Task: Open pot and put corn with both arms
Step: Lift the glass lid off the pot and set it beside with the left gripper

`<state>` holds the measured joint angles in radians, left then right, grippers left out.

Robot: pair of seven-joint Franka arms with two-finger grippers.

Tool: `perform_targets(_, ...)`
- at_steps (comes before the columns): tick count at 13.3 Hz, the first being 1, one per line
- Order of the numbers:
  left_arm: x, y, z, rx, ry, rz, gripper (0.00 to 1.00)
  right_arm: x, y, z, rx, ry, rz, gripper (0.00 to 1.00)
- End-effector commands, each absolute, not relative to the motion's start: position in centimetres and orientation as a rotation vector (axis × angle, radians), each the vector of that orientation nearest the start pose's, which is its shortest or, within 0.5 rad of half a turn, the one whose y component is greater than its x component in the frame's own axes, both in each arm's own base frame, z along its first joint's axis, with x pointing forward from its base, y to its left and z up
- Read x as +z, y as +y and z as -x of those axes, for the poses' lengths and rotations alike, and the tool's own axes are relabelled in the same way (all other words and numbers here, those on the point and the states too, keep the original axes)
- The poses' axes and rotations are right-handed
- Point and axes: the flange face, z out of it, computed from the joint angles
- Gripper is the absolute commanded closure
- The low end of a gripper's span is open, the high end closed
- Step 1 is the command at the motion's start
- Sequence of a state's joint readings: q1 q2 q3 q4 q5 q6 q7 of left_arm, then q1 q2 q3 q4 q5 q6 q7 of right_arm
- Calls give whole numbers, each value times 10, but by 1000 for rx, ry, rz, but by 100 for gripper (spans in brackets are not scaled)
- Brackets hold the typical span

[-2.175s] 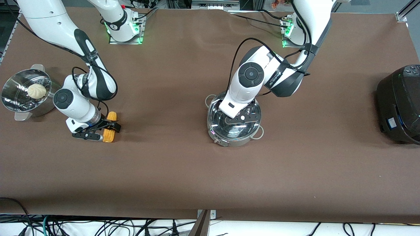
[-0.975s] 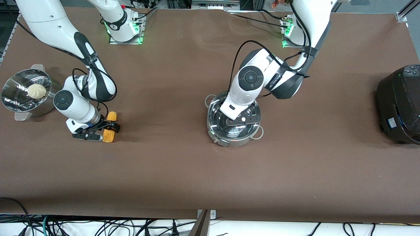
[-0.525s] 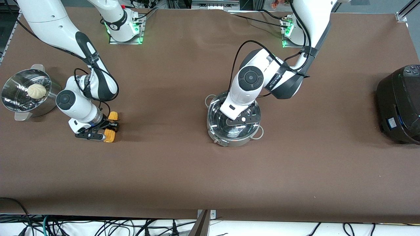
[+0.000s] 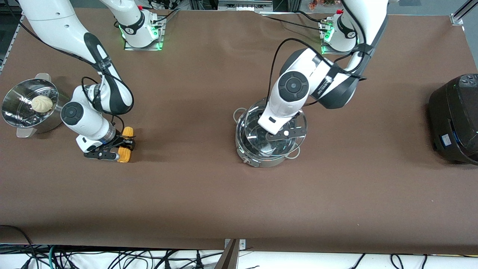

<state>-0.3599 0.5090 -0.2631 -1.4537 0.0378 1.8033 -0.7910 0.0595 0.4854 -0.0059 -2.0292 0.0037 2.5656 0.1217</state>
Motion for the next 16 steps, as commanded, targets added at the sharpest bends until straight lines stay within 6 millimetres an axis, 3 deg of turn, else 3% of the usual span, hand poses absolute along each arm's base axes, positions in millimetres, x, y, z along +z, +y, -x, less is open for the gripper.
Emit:
perform_targets(1,424,-333,-581,250,-253,3095,100,250,34,-608,-63,91,3126,100)
perform_targets(3,433,-285,-599,247,-169,3108,100,276,35,-614,-51,89,3126,100)
perform_targets(11,403,-90,-636,292,37,3074,100,412,43,-643,129,78,3131,100)
perform_targets(14,369,-46,-635,238,126,3082,100,453,53,-644,190,62,3126,100)
perform_targets(16,344,-31,-627,244,108,3082,100,477,67,-643,205,52,3121,100)
